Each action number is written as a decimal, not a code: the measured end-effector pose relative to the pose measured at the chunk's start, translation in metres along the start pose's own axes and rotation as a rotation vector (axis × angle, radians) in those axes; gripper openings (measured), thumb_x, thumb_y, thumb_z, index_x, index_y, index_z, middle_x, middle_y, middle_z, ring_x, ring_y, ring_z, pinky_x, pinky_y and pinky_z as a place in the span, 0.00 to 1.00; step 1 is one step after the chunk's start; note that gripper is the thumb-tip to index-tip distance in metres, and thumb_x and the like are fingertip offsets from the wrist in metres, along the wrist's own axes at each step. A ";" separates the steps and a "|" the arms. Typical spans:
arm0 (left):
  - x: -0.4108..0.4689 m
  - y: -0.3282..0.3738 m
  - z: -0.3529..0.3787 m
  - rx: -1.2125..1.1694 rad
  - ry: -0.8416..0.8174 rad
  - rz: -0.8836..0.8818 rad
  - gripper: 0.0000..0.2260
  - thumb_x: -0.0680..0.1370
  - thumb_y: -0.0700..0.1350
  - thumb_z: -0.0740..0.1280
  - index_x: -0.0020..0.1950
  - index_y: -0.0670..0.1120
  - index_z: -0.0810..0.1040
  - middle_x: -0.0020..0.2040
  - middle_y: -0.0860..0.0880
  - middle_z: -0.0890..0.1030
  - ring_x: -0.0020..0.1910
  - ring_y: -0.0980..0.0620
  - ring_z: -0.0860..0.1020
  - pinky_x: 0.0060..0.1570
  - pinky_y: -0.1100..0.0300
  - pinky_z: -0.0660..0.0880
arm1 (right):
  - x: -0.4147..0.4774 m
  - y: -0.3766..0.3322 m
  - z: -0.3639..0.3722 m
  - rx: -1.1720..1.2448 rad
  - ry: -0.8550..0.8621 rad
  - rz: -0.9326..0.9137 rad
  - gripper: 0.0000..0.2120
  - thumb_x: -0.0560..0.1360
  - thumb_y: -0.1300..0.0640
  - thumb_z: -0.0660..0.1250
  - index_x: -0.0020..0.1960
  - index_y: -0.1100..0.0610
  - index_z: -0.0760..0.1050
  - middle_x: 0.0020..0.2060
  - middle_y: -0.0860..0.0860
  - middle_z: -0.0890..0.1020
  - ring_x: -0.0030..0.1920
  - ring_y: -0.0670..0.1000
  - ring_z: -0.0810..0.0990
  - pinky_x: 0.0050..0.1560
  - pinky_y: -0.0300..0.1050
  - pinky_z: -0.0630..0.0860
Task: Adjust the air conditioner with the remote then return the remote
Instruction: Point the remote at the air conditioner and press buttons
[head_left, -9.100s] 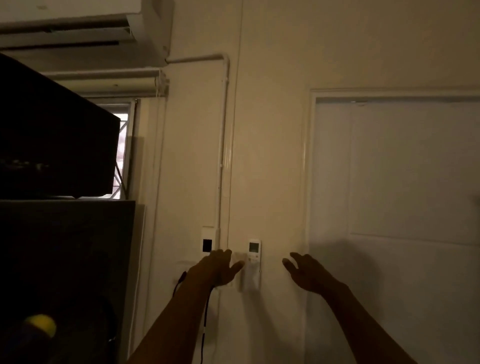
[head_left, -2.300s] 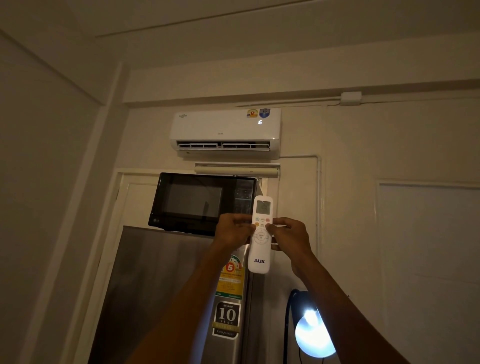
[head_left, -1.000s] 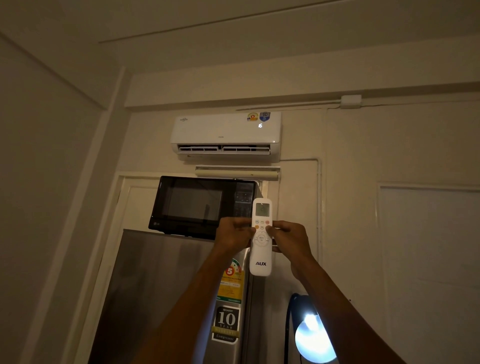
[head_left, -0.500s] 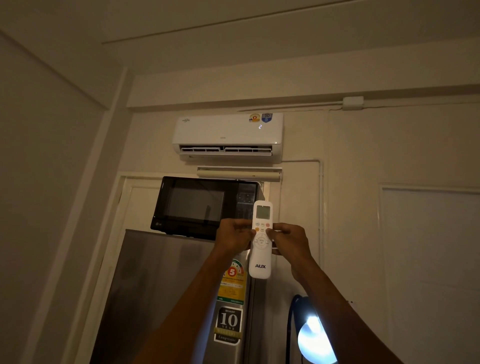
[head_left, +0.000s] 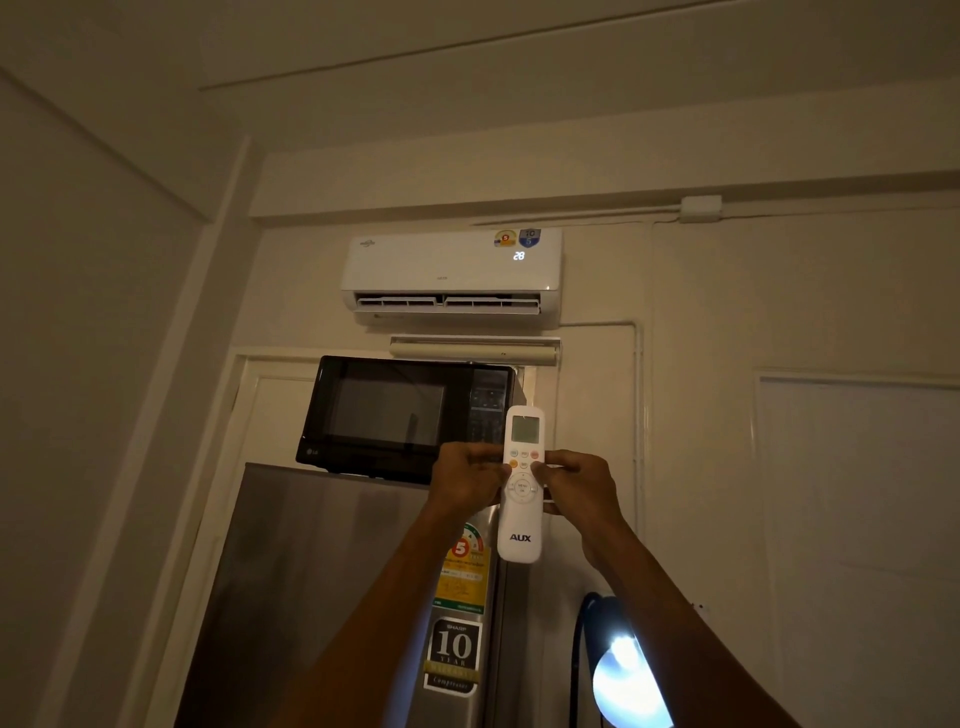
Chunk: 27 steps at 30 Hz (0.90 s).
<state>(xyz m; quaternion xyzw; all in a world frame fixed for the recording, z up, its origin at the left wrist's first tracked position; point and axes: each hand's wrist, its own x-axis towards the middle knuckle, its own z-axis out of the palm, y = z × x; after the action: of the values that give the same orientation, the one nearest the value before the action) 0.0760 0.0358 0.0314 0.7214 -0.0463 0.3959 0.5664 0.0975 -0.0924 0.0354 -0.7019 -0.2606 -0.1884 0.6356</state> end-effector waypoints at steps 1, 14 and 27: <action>0.000 0.000 0.001 0.000 0.000 0.002 0.15 0.75 0.37 0.69 0.62 0.40 0.78 0.60 0.41 0.82 0.57 0.42 0.82 0.49 0.54 0.82 | 0.000 0.000 -0.001 -0.001 0.002 0.000 0.18 0.75 0.59 0.69 0.63 0.62 0.76 0.59 0.60 0.82 0.56 0.61 0.83 0.57 0.61 0.80; 0.002 0.000 0.009 0.019 -0.018 0.021 0.14 0.75 0.36 0.68 0.62 0.40 0.78 0.60 0.41 0.82 0.58 0.42 0.82 0.51 0.52 0.81 | 0.003 0.003 -0.011 0.002 0.002 0.008 0.17 0.75 0.60 0.69 0.63 0.62 0.77 0.59 0.61 0.82 0.55 0.61 0.83 0.57 0.61 0.80; -0.003 0.004 0.017 0.021 -0.018 0.045 0.14 0.76 0.37 0.68 0.62 0.40 0.78 0.59 0.40 0.82 0.55 0.42 0.83 0.39 0.62 0.80 | 0.001 0.003 -0.020 -0.011 0.019 -0.008 0.16 0.75 0.60 0.70 0.62 0.61 0.77 0.58 0.60 0.82 0.55 0.60 0.84 0.56 0.60 0.80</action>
<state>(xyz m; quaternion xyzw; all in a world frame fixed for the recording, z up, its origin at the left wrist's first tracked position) 0.0805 0.0187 0.0320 0.7297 -0.0636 0.4024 0.5492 0.1015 -0.1121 0.0365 -0.7025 -0.2563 -0.1989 0.6334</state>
